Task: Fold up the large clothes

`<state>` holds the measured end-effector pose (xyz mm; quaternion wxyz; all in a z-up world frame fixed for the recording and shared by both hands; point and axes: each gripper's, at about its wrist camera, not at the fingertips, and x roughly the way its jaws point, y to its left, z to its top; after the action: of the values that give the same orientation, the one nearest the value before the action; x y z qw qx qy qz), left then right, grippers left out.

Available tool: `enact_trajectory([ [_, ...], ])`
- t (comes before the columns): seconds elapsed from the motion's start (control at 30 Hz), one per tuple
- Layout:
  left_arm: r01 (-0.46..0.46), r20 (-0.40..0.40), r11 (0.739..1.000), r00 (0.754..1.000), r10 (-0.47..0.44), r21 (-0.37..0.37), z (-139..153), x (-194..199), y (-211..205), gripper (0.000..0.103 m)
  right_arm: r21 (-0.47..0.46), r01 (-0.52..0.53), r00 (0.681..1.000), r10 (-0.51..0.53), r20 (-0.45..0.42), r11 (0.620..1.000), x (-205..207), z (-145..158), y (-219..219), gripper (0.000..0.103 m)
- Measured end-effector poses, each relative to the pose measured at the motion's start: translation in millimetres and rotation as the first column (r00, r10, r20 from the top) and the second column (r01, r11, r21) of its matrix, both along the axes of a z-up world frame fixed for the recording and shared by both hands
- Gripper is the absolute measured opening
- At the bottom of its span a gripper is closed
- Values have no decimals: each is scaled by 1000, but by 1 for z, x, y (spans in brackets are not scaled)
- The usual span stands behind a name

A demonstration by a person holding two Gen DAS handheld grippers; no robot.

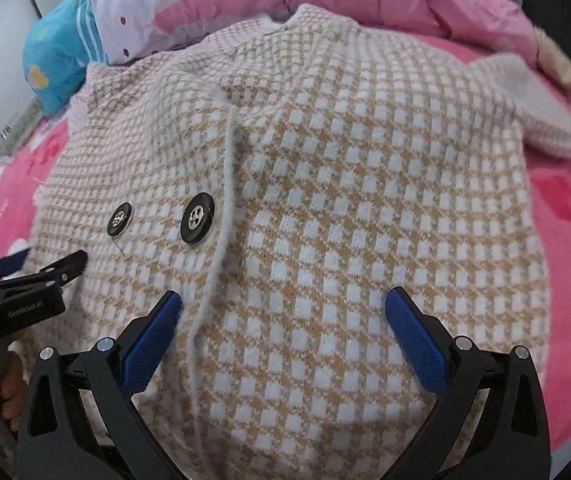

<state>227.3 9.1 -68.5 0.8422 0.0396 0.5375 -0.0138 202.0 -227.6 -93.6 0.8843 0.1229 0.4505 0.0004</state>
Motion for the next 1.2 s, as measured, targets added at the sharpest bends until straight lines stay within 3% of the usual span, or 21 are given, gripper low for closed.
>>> enact_trajectory([
  [0.23,6,-19,1000,1000,-6,-3,-2,4,6,97,17,-48,996,47,70,999,-18,-3,-8,98],
  [0.37,9,-10,1000,1000,-9,12,-2,6,1,97,2,-72,996,71,51,997,-23,3,-10,98],
  [0.57,46,53,999,998,-46,13,1,-3,-2,97,-17,-69,986,71,152,997,-17,40,-17,98],
  [0.7,62,168,998,984,-61,1,33,-11,16,97,-46,-80,969,88,232,996,-7,70,-19,98],
  [0.83,0,287,1000,958,-1,3,75,2,53,97,-82,-115,943,134,304,990,10,94,-12,98],
  [1.0,-128,302,980,938,169,-149,105,71,130,97,-94,-144,932,167,321,985,48,101,3,98],
  [1.2,-261,224,930,920,321,-258,82,190,196,97,-83,-156,950,172,260,984,88,81,18,98],
])
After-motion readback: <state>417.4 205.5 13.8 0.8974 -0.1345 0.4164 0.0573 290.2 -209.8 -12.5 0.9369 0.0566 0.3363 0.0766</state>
